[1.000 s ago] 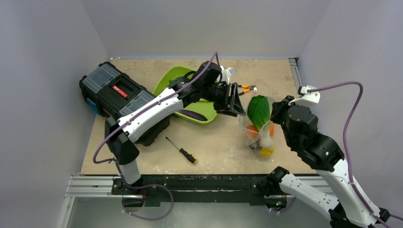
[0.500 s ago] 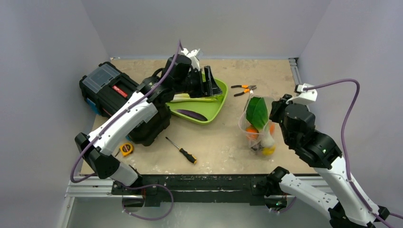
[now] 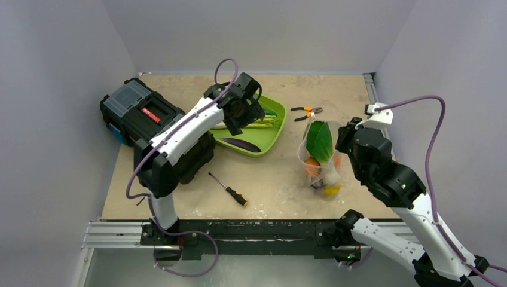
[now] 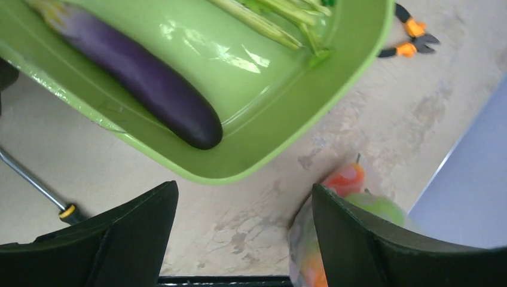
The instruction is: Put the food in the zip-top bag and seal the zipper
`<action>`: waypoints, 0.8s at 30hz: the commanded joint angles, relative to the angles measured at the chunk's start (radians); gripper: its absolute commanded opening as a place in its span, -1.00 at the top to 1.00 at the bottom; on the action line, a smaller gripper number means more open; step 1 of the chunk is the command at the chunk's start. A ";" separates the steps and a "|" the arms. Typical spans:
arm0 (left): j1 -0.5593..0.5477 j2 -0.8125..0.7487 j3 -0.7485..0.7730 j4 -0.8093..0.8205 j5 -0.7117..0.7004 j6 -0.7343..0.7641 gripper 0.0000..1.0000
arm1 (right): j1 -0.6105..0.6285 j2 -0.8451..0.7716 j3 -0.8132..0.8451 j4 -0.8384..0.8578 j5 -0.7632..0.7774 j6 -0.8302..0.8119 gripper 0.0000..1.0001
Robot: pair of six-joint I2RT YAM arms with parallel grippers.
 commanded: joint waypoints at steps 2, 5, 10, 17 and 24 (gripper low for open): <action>0.027 0.189 0.215 -0.260 -0.040 -0.270 -0.64 | -0.002 -0.018 0.032 0.044 0.024 -0.023 1.00; 0.032 0.310 0.349 -0.422 -0.014 -0.372 -0.60 | -0.002 -0.020 0.030 0.044 0.022 -0.025 1.00; 0.035 0.389 0.366 -0.449 -0.018 -0.469 -0.56 | -0.003 -0.035 0.026 0.037 0.023 -0.026 1.00; 0.045 0.527 0.448 -0.613 0.064 -0.551 -0.59 | -0.002 -0.056 0.007 0.029 0.013 -0.024 1.00; 0.061 0.564 0.421 -0.620 0.079 -0.607 -0.57 | -0.002 -0.050 0.003 0.032 0.001 -0.029 1.00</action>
